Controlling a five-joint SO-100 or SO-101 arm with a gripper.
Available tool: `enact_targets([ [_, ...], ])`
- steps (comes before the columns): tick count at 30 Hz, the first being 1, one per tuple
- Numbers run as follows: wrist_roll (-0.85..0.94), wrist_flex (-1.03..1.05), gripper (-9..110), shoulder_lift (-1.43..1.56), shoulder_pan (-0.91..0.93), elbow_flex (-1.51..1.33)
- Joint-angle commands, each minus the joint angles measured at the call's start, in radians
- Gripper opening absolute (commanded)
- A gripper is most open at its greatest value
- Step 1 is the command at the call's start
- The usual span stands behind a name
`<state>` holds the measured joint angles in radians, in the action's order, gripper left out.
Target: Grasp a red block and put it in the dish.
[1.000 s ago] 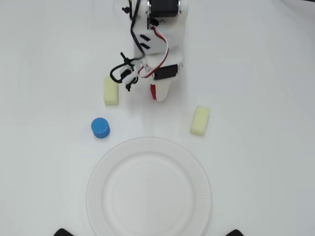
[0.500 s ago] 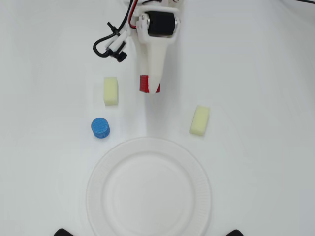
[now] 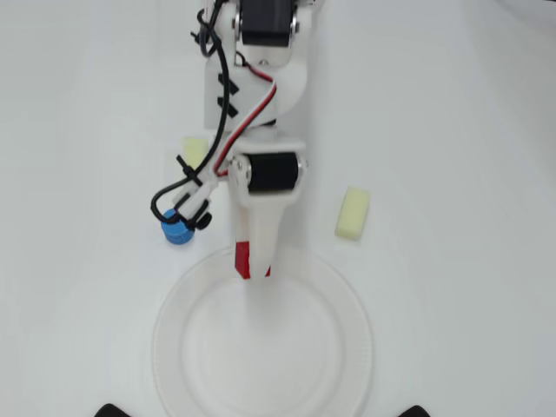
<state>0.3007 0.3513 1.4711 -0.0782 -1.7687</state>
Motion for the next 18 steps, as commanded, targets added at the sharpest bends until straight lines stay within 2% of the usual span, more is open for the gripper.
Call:
enact_targets([
  [1, -0.003, 0.008, 0, -0.067, -0.015, 0.133],
  [11, -0.026, 0.083, 1, -0.16, -0.003, 0.118],
  [18, 0.02, 0.212, 15, -0.123, -0.003, 0.118],
])
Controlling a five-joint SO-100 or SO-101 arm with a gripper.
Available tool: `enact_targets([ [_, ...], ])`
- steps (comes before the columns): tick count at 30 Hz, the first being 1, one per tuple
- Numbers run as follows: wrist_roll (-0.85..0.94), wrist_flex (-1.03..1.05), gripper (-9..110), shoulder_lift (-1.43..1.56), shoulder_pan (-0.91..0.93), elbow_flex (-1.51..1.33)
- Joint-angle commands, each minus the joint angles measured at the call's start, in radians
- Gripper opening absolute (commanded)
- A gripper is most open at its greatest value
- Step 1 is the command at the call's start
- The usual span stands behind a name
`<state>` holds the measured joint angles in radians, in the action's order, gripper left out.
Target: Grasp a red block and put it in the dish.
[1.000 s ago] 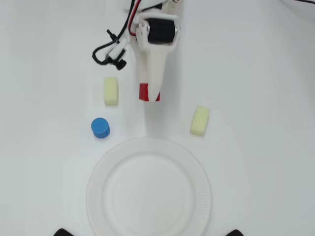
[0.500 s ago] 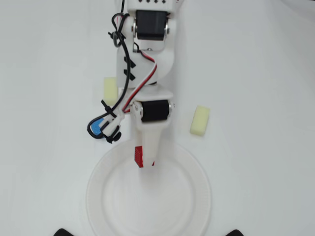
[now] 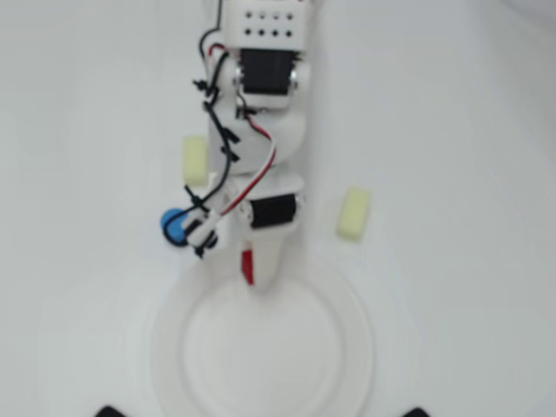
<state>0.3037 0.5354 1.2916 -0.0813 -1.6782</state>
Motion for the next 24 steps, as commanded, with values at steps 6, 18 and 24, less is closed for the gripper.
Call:
enact_targets([
  [6, 0.018, 0.121, 29, 0.15, 0.0, 0.028],
  [18, -0.025, 0.472, 43, 0.586, 0.063, -0.051],
  [24, -0.021, 0.474, 44, 1.066, 0.114, -0.462],
])
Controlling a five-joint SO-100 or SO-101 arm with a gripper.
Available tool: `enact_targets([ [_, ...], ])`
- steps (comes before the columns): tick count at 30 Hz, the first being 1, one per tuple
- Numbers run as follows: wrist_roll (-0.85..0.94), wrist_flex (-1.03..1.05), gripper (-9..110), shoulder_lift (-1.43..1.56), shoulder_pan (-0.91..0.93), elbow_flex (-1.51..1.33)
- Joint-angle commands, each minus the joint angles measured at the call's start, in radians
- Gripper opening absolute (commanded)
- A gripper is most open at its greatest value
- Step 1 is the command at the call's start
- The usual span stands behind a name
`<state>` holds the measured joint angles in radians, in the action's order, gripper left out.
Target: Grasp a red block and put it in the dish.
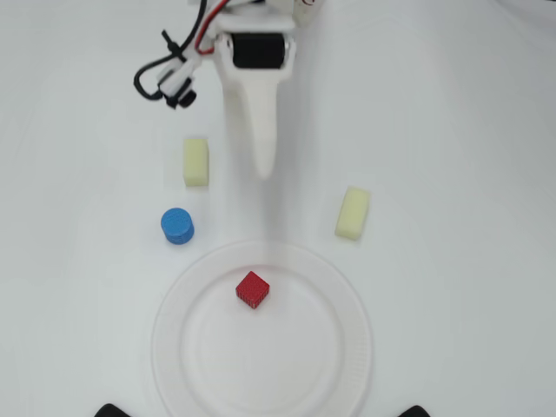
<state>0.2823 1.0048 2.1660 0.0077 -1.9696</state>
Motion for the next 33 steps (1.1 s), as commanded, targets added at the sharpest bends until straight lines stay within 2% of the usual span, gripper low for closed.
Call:
enact_targets([
  [1, 0.0, 0.003, 45, 0.276, 0.034, -0.252],
  [7, 0.032, 0.005, 44, 0.744, 0.08, -0.695],
  [13, 0.067, 0.179, 40, 1.275, 0.074, -1.005],
  [22, -0.1, 0.235, 40, 1.282, 0.087, -1.144],
  [29, -0.25, 0.334, 32, 1.282, 0.074, -1.206],
  [33, -0.256, 0.385, 30, 1.282, -0.003, -1.197],
])
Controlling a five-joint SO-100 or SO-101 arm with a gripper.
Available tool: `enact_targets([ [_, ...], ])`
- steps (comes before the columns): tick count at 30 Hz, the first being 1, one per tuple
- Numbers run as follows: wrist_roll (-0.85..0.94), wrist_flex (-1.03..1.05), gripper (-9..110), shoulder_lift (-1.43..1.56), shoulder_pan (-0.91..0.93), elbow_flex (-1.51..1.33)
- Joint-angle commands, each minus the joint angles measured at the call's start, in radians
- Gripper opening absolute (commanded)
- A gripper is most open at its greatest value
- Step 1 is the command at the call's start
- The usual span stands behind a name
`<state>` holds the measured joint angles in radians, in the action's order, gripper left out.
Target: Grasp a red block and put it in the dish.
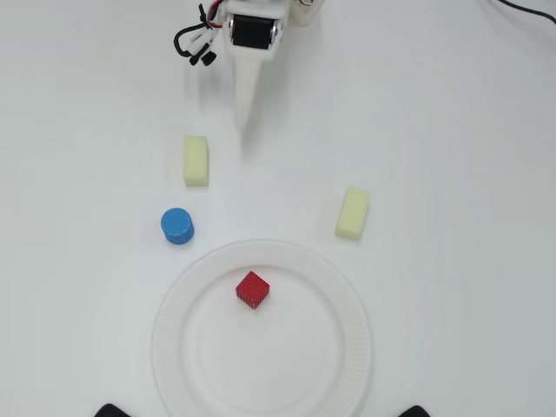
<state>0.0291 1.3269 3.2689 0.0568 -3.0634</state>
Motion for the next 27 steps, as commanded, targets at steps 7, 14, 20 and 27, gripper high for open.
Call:
enact_targets([
  [7, 0.04, 0.061, 27, 0.183, -0.189, -0.101],
  [14, 0.075, 0.077, 14, 0.184, -0.252, -0.1],
  [20, 0.091, 0.087, 0, 0.187, -0.298, -0.098],
  [27, 0.075, 0.091, 0, 0.187, -0.298, -0.098],
])
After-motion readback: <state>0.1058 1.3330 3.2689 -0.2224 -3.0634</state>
